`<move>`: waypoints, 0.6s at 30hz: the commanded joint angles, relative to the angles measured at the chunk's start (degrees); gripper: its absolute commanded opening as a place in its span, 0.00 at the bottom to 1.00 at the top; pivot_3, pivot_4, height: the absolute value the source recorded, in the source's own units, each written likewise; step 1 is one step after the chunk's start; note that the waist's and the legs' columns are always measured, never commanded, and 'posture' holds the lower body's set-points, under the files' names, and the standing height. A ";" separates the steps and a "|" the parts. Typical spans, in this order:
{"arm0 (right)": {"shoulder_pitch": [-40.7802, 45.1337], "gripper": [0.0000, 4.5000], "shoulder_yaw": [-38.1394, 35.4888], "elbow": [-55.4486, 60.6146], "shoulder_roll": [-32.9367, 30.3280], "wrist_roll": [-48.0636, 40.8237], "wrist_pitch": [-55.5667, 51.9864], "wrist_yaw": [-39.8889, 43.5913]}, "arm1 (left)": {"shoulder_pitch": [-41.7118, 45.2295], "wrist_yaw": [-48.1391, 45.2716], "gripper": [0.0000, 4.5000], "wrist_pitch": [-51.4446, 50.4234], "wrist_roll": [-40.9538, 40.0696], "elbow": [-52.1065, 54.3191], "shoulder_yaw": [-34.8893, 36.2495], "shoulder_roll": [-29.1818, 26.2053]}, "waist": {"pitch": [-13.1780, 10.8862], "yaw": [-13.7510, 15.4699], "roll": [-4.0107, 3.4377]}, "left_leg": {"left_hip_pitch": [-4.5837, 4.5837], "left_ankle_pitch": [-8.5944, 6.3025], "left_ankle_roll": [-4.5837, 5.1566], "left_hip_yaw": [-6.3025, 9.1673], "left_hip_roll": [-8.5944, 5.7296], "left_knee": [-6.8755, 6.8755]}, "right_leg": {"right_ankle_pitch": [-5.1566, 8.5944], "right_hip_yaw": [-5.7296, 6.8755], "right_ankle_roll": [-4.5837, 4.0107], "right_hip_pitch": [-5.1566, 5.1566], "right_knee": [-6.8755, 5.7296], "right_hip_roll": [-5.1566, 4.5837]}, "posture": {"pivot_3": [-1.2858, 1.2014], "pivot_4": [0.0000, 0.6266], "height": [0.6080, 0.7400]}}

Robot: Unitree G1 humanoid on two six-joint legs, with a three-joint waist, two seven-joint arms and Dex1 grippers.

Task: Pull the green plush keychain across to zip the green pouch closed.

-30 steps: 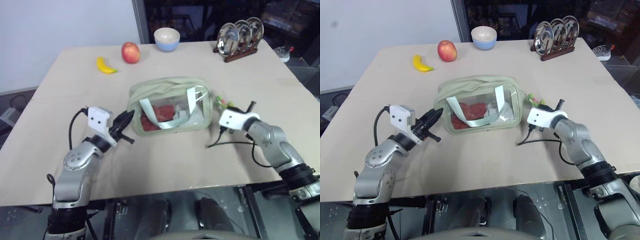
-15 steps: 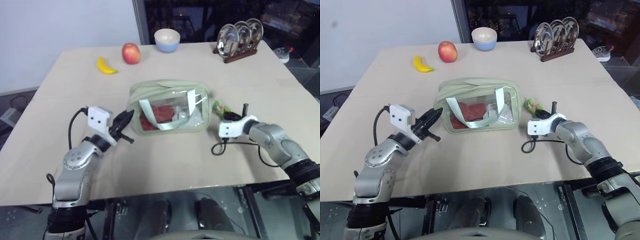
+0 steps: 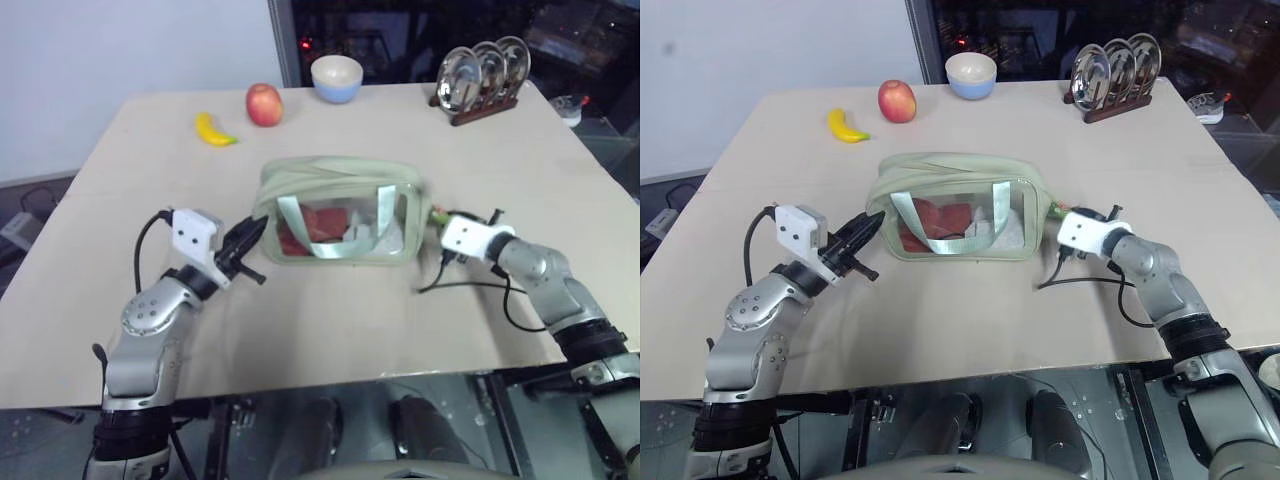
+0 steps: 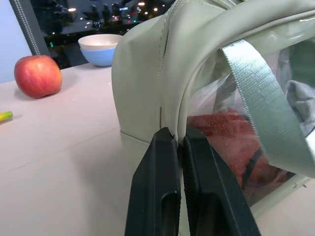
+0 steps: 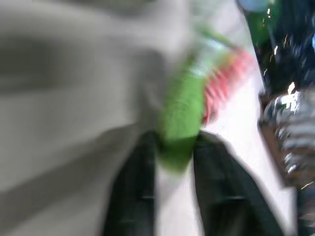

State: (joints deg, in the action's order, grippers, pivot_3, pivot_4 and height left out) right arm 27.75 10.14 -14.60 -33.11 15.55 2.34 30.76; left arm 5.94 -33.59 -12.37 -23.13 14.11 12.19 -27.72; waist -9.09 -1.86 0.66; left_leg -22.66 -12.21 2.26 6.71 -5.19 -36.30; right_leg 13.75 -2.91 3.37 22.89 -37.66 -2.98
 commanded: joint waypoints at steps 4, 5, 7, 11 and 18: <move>-7.80 0.94 -10.10 17.20 -1.89 -18.26 -12.50 10.82 | -3.25 -3.43 0.63 -2.48 -6.60 6.81 3.60 -2.35 | -0.03 1.02 -0.04 | -0.26 -0.04 0.03 0.05 -0.01 0.09 | 0.00 0.05 -0.01 0.19 0.13 -0.05 | 0.52 0.24 1.00; -9.45 1.00 -11.52 19.37 -2.55 -20.08 -14.18 11.66 | -4.46 -3.75 0.72 -2.85 -7.40 7.94 3.99 -2.57 | -0.04 1.14 -0.06 | -0.28 -0.07 0.06 0.04 -0.01 0.12 | 0.01 0.03 -0.01 0.19 0.20 -0.06 | 0.52 0.24 1.00; -12.76 1.00 -14.29 23.42 -4.03 -24.06 -17.15 13.83 | -7.27 -4.83 0.92 -3.27 -9.15 10.34 5.16 -3.20 | -0.05 1.27 -0.08 | -0.31 -0.09 0.07 0.04 -0.02 0.12 | 0.01 0.02 -0.01 0.19 0.25 -0.09 | 0.52 0.24 1.00; -18.63 1.00 -19.90 30.20 -7.79 -31.48 -22.46 17.86 | -14.22 -8.45 0.92 -4.49 -13.95 15.59 8.13 -5.09 | -0.09 1.30 -0.14 | -0.38 -0.25 -0.09 0.06 0.00 0.14 | 0.03 -0.12 -0.04 0.20 0.37 -0.13 | 0.52 0.24 1.00; -24.56 1.00 -27.51 34.21 -13.64 -35.30 -24.58 20.16 | -25.11 -11.40 0.92 -5.16 -15.56 20.44 11.60 -7.23 | -0.15 1.32 -0.24 | -0.37 -0.26 -0.11 0.04 0.03 0.13 | 0.16 -0.09 -0.19 0.12 0.50 -0.14 | 0.52 0.24 1.00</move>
State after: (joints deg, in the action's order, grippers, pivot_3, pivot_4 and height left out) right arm 3.54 -14.55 17.51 -45.39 -18.68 -22.41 50.14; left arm -18.31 -44.29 -18.18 -38.01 31.69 22.07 -34.33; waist -9.25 -0.53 0.42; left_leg -23.06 -12.48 2.15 6.76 -5.15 -36.17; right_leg 13.91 -2.98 3.16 23.01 -37.11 -3.13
